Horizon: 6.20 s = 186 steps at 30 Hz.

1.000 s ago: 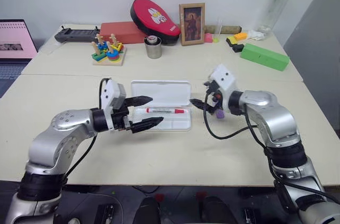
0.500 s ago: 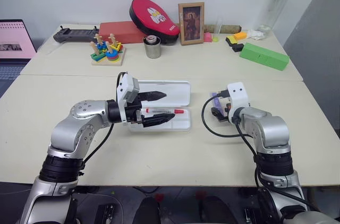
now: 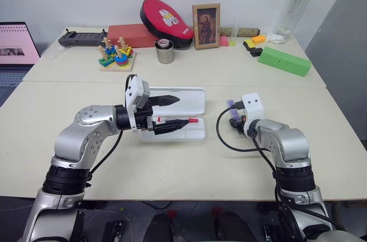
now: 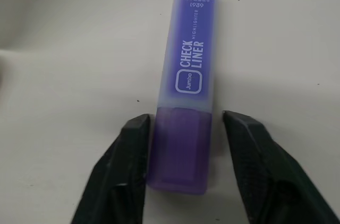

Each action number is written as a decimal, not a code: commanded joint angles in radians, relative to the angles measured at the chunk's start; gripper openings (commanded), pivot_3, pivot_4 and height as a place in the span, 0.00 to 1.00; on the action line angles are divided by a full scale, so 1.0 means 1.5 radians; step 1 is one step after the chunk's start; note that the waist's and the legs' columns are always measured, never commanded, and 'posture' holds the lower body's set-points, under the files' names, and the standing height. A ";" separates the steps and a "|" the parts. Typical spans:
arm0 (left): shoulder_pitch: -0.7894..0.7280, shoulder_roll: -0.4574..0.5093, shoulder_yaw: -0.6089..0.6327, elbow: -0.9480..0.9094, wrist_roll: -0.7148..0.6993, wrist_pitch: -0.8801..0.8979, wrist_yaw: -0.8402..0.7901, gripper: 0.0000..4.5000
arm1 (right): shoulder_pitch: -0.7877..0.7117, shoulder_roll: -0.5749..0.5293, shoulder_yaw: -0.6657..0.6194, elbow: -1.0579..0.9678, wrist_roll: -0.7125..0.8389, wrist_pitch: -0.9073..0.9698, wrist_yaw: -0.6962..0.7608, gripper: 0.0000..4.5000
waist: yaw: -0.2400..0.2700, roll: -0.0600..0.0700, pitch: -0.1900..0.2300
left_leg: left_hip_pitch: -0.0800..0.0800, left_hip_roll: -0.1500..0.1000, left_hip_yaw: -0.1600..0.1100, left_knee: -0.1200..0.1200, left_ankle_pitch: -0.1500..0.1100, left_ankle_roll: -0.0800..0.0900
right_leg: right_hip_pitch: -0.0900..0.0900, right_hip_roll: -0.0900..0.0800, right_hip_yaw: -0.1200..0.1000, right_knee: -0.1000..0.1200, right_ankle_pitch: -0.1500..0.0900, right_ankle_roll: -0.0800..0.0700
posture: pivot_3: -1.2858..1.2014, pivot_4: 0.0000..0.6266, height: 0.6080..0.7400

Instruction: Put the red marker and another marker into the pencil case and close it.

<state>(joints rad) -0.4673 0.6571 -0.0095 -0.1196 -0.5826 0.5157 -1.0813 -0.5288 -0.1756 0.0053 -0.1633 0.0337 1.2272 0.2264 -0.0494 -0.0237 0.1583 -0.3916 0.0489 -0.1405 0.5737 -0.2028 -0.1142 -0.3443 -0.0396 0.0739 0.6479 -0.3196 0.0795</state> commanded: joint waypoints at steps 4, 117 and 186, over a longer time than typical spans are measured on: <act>-0.009 0.002 0.020 -0.020 -0.002 -0.013 0.002 1.00 | -0.002 -0.015 -0.007 0.001 0.003 -0.003 -0.013 0.23 | 0.000 0.000 0.000 | 0.000 0.000 0.000 0.000 0.000 0.000 | 0.000 0.000 0.000 0.000 0.000 0.000 | 0.52 0.24 1.00; 0.040 -0.019 0.150 0.246 0.201 0.086 0.415 0.49 | -0.265 -0.026 0.220 0.040 0.109 -0.251 0.355 1.00 | -0.006 -0.002 -0.001 | -0.001 0.000 0.000 0.000 0.000 -0.001 | -0.004 0.000 -0.001 0.002 0.000 0.000 | 0.52 0.24 1.00; -0.168 -0.062 -0.220 0.274 0.289 -0.149 -0.065 0.12 | -0.043 -0.302 0.034 -0.220 0.252 -0.200 0.355 1.00 | 0.001 0.000 0.000 | -0.004 0.000 0.000 0.000 0.001 0.000 | -0.004 0.000 -0.001 -0.001 0.000 0.000 | 0.52 0.24 1.00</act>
<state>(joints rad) -0.7165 0.5747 -0.3426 0.3013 -0.1582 0.3192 -1.1689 -0.5958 -0.6143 0.0890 -0.4386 0.3865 0.9255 0.7649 -0.0478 -0.0237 0.1588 -0.3980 0.0485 -0.1402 0.5743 -0.2020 -0.1142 -0.3497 -0.0398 0.0727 0.6460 -0.3193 0.0802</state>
